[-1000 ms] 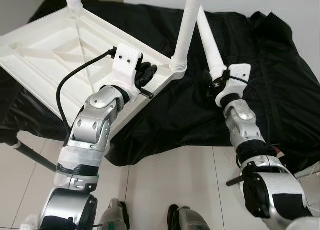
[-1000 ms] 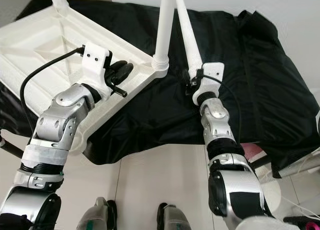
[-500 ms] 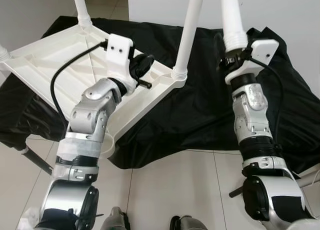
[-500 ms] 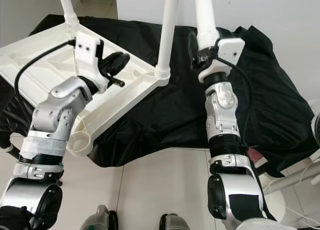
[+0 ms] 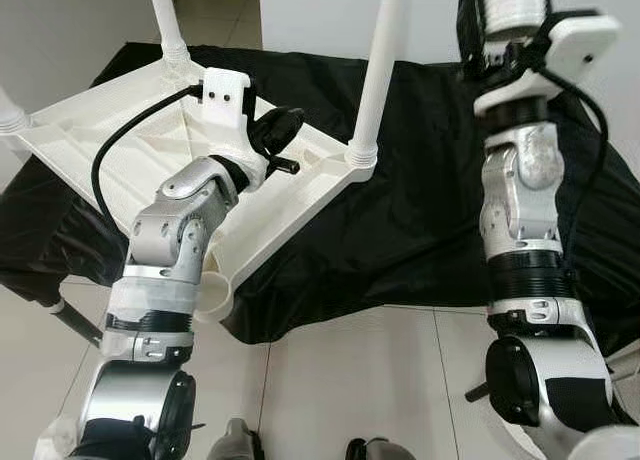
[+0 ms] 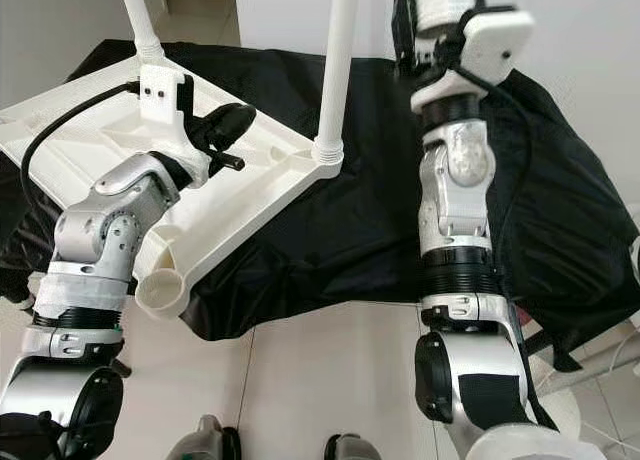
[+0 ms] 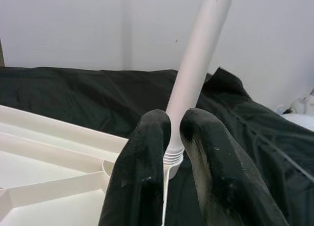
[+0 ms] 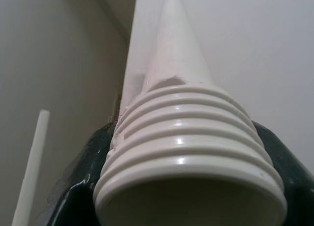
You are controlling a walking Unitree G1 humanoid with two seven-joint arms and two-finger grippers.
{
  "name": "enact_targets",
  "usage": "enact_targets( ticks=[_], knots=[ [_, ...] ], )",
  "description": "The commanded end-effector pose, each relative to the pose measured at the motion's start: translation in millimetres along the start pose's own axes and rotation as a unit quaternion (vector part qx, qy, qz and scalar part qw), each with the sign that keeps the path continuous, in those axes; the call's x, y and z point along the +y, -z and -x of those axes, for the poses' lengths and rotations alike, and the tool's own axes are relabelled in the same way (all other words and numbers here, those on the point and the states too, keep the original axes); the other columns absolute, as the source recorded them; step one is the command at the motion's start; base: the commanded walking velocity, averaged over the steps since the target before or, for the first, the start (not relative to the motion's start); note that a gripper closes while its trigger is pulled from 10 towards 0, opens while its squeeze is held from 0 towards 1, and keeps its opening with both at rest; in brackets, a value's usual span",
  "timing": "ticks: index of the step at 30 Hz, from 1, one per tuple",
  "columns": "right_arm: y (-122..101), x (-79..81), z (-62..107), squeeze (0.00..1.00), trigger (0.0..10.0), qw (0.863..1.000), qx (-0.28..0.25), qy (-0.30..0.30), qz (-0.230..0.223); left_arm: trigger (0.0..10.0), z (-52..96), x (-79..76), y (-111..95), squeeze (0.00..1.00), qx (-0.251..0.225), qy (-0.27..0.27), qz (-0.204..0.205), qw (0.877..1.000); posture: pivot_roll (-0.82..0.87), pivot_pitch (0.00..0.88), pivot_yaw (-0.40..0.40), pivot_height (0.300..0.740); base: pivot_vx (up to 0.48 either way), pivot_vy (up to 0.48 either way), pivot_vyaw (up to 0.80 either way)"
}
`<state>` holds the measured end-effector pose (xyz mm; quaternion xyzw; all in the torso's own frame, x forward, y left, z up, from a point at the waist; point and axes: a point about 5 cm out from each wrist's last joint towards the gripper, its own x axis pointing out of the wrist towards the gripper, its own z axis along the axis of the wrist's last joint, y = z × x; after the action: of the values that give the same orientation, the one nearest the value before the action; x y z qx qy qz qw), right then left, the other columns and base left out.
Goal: Building children table
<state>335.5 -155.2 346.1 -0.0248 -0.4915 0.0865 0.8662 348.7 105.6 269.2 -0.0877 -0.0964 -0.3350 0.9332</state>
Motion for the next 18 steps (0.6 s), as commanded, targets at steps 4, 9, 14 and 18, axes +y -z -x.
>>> enact_targets(
  ticks=[4, 9, 14, 18],
  knots=[
    [-18.6, 14.0, -7.8, 0.0, 10.0, 0.997, -0.046, -0.057, 0.019, 10.0, 1.0, -10.8, -13.3, 0.0, -0.026, 0.087, 0.03, 0.995, -0.01, 0.005, 0.015, 0.74, 0.0, 0.0, 0.0],
    [-18.1, 24.2, -6.1, 0.0, 10.0, 0.994, -0.043, -0.094, 0.017, 10.0, 4.0, -11.1, -16.7, 0.0, -0.029, 0.124, 0.045, 0.991, -0.01, 0.0, 0.015, 0.74, 0.0, 0.0, 0.0],
    [-8.8, 37.2, 7.2, 0.0, 10.0, 0.99, -0.013, -0.143, 0.0, 10.0, 10.6, -7.9, -28.1, 1.0, -0.057, 0.171, 0.101, 0.978, -0.01, 0.0, 0.014, 0.74, 0.0, 0.0, 0.0],
    [8.0, 52.1, 33.1, 0.0, 10.0, 0.981, 0.046, -0.185, -0.019, 10.0, 18.8, -3.2, -44.2, 1.0, -0.099, 0.206, 0.168, 0.959, -0.01, 0.009, 0.023, 0.74, 0.0, 0.0, 0.0]
  ],
)
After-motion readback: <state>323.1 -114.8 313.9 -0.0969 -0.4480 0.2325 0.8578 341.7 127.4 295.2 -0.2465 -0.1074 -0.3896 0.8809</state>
